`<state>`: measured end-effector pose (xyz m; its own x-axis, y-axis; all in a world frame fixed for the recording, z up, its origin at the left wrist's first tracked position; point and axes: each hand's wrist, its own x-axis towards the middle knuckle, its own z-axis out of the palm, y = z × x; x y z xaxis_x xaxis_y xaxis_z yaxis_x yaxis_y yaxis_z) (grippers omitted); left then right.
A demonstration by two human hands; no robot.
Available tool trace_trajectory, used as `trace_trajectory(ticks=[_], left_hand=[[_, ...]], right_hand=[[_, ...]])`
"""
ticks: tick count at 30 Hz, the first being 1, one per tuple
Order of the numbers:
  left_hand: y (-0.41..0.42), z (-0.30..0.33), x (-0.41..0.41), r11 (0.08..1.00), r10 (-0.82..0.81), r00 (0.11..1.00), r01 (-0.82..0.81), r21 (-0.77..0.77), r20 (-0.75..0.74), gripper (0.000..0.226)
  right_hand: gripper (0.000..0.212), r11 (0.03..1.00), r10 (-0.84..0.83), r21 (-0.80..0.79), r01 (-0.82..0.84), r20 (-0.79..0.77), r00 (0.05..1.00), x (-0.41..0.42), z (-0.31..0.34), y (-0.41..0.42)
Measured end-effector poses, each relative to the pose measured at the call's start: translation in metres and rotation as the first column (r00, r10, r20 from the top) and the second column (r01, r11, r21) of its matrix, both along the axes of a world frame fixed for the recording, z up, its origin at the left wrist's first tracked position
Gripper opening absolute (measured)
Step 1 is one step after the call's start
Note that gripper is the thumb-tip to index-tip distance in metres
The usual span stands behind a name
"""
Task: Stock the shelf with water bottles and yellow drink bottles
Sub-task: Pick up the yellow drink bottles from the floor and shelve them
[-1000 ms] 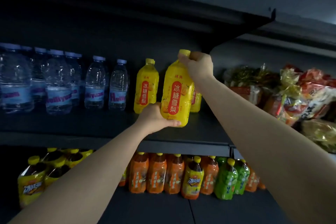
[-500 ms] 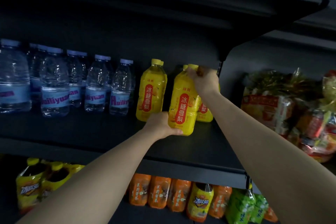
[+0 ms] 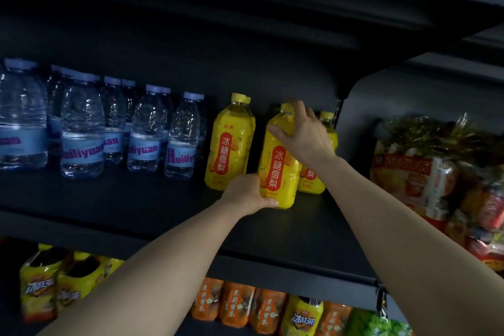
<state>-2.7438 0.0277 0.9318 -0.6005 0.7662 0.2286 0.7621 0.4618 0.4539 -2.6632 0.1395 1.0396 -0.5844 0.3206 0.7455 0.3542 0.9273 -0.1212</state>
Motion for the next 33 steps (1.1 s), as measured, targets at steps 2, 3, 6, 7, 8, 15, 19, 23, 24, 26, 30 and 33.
trace_trajectory(ticks=[2, 3, 6, 7, 8, 15, 19, 23, 24, 26, 30, 33], left_hand=[[0.003, -0.001, -0.001, 1.0, 0.003, 1.0, -0.003, 0.008, 0.0, 0.067], [0.005, 0.0, -0.002, 1.0, 0.003, 1.0, -0.003, 0.008, 0.0, 0.067], [0.007, 0.001, -0.003, 1.0, 0.001, 1.0, -0.001, 0.003, -0.012, 0.067], [0.008, 0.001, -0.003, 1.0, 0.003, 1.0, -0.003, 0.006, -0.015, 0.067], [0.008, 0.001, -0.003, 1.0, 0.007, 1.0, -0.007, 0.009, -0.017, 0.067], [0.009, -0.003, -0.006, 0.999, 0.017, 0.999, -0.016, 0.035, -0.03, 0.067], [0.007, -0.004, -0.004, 0.999, 0.017, 0.999, -0.015, 0.044, -0.042, 0.067], [-0.001, 0.003, -0.002, 1.0, 0.004, 0.997, -0.004, 0.003, -0.081, 0.058], [-0.005, 0.005, -0.002, 1.0, 0.003, 0.996, -0.003, 0.003, -0.094, 0.056], [-0.015, 0.01, -0.003, 1.0, 0.012, 0.993, -0.009, 0.028, -0.117, 0.055], [-0.045, 0.016, 0.001, 0.988, 0.046, 0.975, -0.011, 0.157, -0.219, 0.047], [-0.074, 0.015, 0.008, 0.963, 0.066, 0.964, 0.006, 0.269, -0.259, 0.043]], right_hand=[[0.07, 1.0, 0.002, 0.007, -0.002, -0.023, 1.0, -0.002, -0.002, 0.003], [0.07, 1.0, 0.003, 0.007, -0.003, -0.029, 1.0, -0.002, -0.003, 0.005], [0.07, 1.0, 0.015, -0.002, -0.015, -0.032, 0.999, -0.006, -0.005, 0.009], [0.07, 1.0, 0.021, -0.006, -0.022, -0.032, 0.999, -0.006, -0.004, 0.011], [0.07, 1.0, 0.027, -0.009, -0.027, -0.031, 0.999, -0.007, -0.004, 0.012], [0.069, 0.999, 0.029, -0.013, -0.03, -0.043, 0.999, -0.008, -0.006, 0.012], [0.071, 1.0, 0.006, -0.001, -0.006, -0.043, 0.999, -0.007, -0.009, 0.01], [0.073, 1.0, -0.031, -0.004, 0.031, 0.007, 0.999, -0.003, -0.008, 0.002], [0.072, 0.999, -0.051, 0.016, 0.051, 0.015, 0.999, -0.001, -0.008, 0.0], [0.069, 0.993, -0.085, 0.077, 0.085, -0.002, 0.996, 0.007, -0.007, -0.007], [0.062, 0.974, -0.13, 0.18, 0.136, -0.047, 0.99, 0.026, -0.012, -0.029], [0.056, 0.961, -0.171, 0.214, 0.177, -0.05, 0.984, 0.04, -0.021, -0.054]])
